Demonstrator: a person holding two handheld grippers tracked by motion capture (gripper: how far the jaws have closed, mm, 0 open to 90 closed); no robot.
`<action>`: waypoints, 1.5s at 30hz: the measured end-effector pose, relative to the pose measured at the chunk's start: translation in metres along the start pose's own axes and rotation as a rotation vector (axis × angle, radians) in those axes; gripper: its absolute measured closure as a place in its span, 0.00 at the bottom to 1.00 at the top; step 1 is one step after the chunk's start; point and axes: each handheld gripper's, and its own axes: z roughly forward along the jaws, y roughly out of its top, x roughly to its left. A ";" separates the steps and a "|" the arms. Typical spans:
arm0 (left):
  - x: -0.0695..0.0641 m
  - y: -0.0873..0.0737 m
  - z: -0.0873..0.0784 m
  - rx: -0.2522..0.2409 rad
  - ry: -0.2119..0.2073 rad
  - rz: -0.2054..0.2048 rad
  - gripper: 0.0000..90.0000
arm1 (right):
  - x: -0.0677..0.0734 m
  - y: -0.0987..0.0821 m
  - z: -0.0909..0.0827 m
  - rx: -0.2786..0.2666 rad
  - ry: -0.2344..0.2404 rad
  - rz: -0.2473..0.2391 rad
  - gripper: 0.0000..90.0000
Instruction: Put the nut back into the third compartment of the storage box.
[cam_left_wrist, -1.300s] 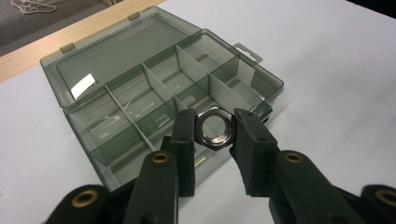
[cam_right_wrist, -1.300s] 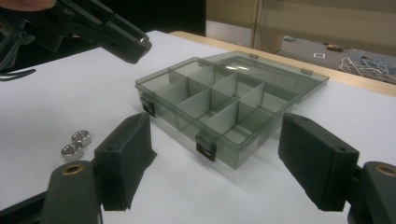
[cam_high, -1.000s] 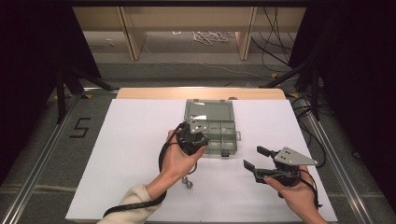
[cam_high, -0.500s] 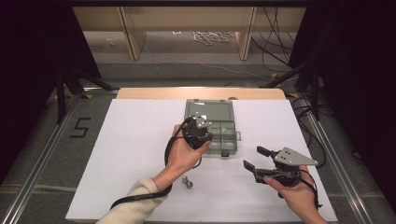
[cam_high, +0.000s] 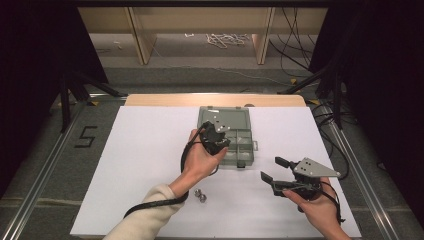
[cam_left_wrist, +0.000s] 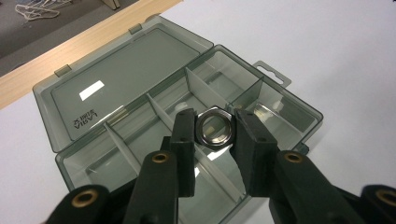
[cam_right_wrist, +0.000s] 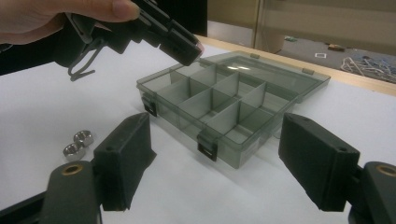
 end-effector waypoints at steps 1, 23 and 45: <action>0.001 0.001 0.001 0.000 0.004 0.007 0.78 | 0.000 0.000 0.000 0.001 0.003 0.002 0.29; 0.006 0.011 0.028 0.038 0.006 0.025 0.78 | 0.000 -0.001 0.001 -0.003 0.007 0.004 0.29; 0.014 0.013 0.050 0.064 0.012 0.045 0.78 | 0.000 -0.001 0.001 0.000 0.008 0.004 0.29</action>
